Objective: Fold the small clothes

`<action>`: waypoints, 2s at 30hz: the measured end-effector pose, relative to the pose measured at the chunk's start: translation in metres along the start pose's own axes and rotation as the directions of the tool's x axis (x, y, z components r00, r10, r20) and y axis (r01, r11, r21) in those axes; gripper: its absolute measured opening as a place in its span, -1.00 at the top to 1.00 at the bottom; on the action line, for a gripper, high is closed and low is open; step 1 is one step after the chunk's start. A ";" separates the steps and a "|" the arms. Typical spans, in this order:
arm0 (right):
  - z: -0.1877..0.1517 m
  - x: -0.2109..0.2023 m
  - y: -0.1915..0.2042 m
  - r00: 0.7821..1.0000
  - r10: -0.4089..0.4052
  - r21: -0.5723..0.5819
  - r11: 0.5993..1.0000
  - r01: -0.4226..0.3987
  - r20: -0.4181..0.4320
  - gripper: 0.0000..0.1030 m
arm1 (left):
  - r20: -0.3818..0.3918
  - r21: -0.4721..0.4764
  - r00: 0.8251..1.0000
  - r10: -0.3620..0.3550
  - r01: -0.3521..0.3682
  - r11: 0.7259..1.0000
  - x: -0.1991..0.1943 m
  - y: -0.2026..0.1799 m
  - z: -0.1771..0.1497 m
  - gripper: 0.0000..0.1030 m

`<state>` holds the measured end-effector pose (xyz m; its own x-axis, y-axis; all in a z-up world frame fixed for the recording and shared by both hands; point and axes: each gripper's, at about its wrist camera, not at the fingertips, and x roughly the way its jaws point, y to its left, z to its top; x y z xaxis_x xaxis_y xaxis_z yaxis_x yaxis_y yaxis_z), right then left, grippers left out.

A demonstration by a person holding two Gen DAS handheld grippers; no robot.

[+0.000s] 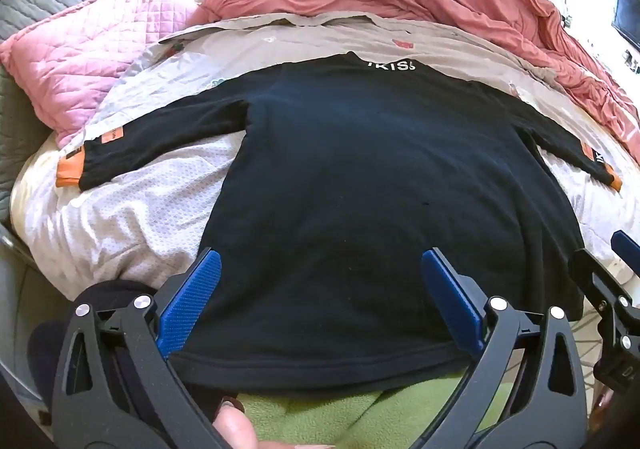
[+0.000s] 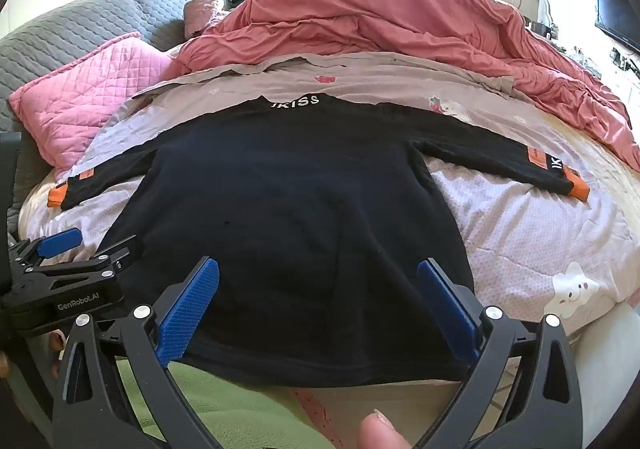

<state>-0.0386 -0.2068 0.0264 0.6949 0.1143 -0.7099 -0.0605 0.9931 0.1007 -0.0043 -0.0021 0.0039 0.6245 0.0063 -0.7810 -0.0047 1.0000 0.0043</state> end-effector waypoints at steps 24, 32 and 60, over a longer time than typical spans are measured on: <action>-0.001 0.002 0.001 1.000 0.000 0.003 1.000 0.000 -0.004 -0.92 | 0.004 0.001 1.000 0.007 -0.007 1.000 -0.001 0.000 -0.001 -0.82; -0.002 0.003 0.000 1.000 0.000 0.005 1.000 0.000 -0.006 -0.92 | 0.005 0.004 1.000 0.006 -0.006 1.000 -0.001 0.000 0.001 -0.82; 0.004 0.011 -0.018 1.000 -0.007 0.066 0.998 0.008 -0.015 -0.92 | -0.017 0.019 1.000 0.019 -0.019 1.000 0.010 -0.004 0.006 -0.82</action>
<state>-0.0269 -0.2240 0.0193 0.6849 0.1074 -0.7207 -0.0072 0.9900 0.1406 0.0070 -0.0064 -0.0002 0.6111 0.0251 -0.7912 -0.0017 0.9995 0.0304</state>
